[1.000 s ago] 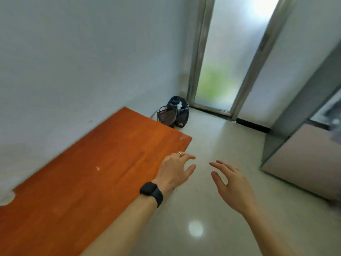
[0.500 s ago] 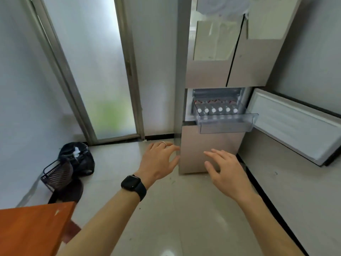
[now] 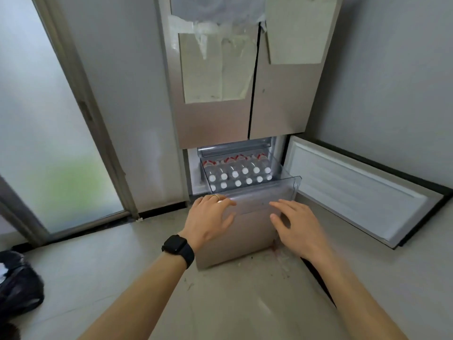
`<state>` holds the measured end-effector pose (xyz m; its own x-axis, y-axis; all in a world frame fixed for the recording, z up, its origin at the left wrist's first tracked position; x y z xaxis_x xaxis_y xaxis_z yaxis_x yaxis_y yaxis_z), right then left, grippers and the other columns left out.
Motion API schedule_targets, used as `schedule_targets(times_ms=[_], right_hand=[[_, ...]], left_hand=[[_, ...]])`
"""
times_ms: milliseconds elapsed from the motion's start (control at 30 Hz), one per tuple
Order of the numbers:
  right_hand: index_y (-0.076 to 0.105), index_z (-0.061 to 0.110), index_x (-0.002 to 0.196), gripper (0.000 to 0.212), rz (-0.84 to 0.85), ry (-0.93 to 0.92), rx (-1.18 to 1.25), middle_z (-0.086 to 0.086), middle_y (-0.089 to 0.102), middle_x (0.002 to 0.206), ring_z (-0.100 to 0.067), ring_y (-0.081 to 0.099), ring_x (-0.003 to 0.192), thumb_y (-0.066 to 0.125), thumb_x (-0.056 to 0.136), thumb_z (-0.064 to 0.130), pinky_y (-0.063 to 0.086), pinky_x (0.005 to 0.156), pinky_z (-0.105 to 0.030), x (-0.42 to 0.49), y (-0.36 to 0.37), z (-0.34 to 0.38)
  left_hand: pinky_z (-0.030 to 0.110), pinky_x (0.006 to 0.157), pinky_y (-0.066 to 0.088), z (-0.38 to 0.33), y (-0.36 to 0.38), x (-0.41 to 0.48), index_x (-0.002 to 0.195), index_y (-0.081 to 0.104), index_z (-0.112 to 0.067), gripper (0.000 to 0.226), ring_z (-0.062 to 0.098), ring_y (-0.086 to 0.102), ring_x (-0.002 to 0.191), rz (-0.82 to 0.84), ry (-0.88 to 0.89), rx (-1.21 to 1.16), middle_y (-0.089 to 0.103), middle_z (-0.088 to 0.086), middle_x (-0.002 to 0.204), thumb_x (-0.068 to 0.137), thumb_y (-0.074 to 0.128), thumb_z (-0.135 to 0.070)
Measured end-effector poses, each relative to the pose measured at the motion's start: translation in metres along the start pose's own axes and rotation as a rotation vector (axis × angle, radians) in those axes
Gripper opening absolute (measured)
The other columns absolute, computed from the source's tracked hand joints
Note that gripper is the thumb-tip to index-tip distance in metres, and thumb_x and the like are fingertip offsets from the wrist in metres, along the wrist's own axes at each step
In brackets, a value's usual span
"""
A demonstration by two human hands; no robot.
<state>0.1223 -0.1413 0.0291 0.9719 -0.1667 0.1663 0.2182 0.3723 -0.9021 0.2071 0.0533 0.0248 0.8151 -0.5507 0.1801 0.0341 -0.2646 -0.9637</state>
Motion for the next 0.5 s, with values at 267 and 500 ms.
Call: schedule_targets(times_ms=[267,500], right_hand=[[0.052,0.033,0.142,0.043,0.043,0.076,0.057,0.01,0.049,0.148,-0.018,0.035,0.142,0.049,0.1,0.044,0.028,0.118,-0.034,0.107,0.022,-0.083],[0.053,0.028,0.141,0.042,0.164,0.081,0.139,0.007,0.053,0.144,-0.018,0.043,0.135,0.054,0.1,0.038,0.03,0.111,-0.028,0.222,0.07,-0.166]], left_hand=[[0.042,0.107,0.043,0.006,0.063,0.136,0.136,0.057,-0.038,0.04,0.017,0.053,0.127,0.074,-0.007,-0.108,0.057,-0.008,0.14,0.099,0.047,-0.049],[0.041,0.105,0.044,0.014,0.15,0.25,0.139,0.054,-0.035,0.042,0.019,0.052,0.128,0.186,-0.167,-0.265,0.056,-0.005,0.141,0.098,0.051,-0.042]])
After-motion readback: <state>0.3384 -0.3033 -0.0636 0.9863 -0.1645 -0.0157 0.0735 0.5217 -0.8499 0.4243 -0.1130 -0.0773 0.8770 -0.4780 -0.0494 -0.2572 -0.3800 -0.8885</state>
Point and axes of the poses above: each hand's wrist, its own x-axis towards the middle knuckle, its own y-axis out of the palm, z = x × y, the point moved 10 cm from there along x, towards the middle knuckle
